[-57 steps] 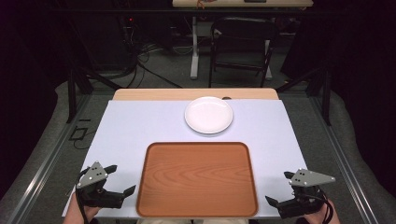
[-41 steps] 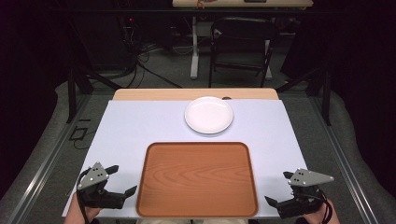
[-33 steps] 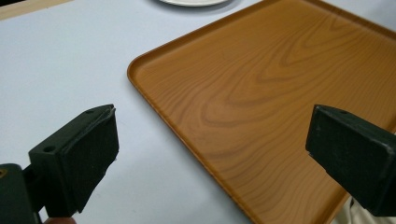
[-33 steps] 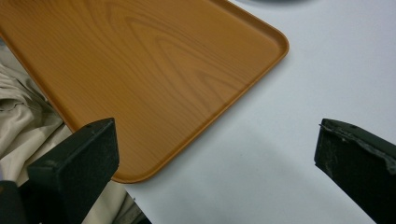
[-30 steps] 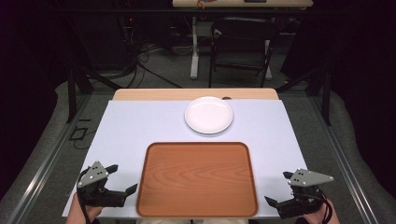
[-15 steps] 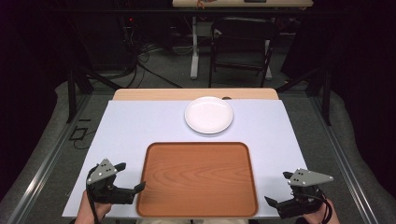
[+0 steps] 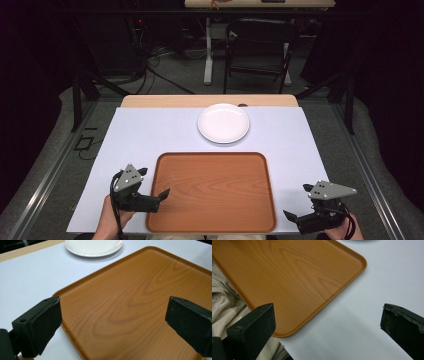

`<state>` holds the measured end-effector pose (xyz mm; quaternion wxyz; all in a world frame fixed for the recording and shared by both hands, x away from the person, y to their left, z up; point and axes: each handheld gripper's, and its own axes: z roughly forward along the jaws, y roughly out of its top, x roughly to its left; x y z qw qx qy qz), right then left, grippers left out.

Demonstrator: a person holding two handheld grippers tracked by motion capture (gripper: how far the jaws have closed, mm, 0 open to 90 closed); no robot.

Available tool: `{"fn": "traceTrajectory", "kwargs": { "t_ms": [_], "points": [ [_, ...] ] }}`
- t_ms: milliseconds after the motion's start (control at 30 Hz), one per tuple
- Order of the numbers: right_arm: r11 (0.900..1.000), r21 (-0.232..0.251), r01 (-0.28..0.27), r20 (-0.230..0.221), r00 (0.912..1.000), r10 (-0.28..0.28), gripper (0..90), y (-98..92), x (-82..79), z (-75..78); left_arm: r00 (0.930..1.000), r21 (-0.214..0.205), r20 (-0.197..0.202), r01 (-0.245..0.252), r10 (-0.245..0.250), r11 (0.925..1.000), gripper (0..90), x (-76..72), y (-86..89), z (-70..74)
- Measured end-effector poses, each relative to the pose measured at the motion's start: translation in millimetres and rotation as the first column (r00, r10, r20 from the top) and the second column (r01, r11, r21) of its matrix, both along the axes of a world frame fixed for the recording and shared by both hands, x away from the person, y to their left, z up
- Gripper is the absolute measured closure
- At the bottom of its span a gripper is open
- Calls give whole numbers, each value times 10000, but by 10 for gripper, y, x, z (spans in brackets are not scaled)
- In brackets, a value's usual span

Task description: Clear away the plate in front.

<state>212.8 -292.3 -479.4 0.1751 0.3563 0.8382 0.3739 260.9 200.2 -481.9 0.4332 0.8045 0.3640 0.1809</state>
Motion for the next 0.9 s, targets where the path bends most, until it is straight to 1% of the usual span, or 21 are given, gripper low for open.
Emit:
{"fn": "traceTrajectory", "kwargs": {
  "t_ms": [33, 133, 267, 333, 400, 500, 633, 667, 733, 767, 833, 900],
  "points": [
    [10000, 0, 0, -3, 10000, 0, 0, 0, 0, 0, 10000, -34, -14, 17, -17, 10000, 5, 23, -29, -1],
    [10000, -4, 7, -6, 10000, -7, 0, 0, -1, 1, 9999, 50, -109, -74, 74, 10000, 4, 95, -121, -5],
    [10000, -4, -7, -3, 10000, 7, 0, 0, 1, 0, 9994, -79, -198, -279, 277, 9996, 3, 184, -237, -14],
    [10000, -2, -15, -12, 10000, 15, 0, 1, 0, 0, 9986, -145, -281, -462, 458, 9988, 3, 227, -301, -17],
    [10000, -9, -34, -11, 10000, 34, 0, 3, 2, -2, 9971, -166, -279, -717, 712, 9973, 3, 274, -369, -18],
    [10000, -24, -28, -10, 10000, 28, 0, 3, 3, -4, 9932, -354, -477, -1081, 1064, 9935, 3, 368, -471, -30],
    [10000, -24, -11, 5, 10000, 11, 0, 4, -3, -1, 9882, -552, -721, -1390, 1349, 9888, 3, 499, -608, -47],
    [10000, -33, -9, 4, 10000, 9, 0, 4, -4, 0, 9866, -644, -814, -1470, 1416, 9870, 3, 532, -639, -52],
    [10000, -29, -22, 1, 10000, 22, 0, 4, -3, -1, 9836, -782, -870, -1647, 1578, 9832, 3, 594, -695, -62],
    [10000, -28, -17, -6, 10000, 17, 0, 3, -1, -2, 9829, -783, -964, -1648, 1570, 9832, 3, 626, -719, -65],
    [10000, -17, -27, -12, 10000, 27, 0, 4, 0, -3, 9797, -916, -1020, -1820, 1726, 9790, 3, 684, -771, -78],
    [10000, -13, -35, -14, 10000, 35, 0, 2, -3, -1, 9782, -972, -1071, -1883, 1778, 9773, 3, 741, -817, -86]
  ]
}}
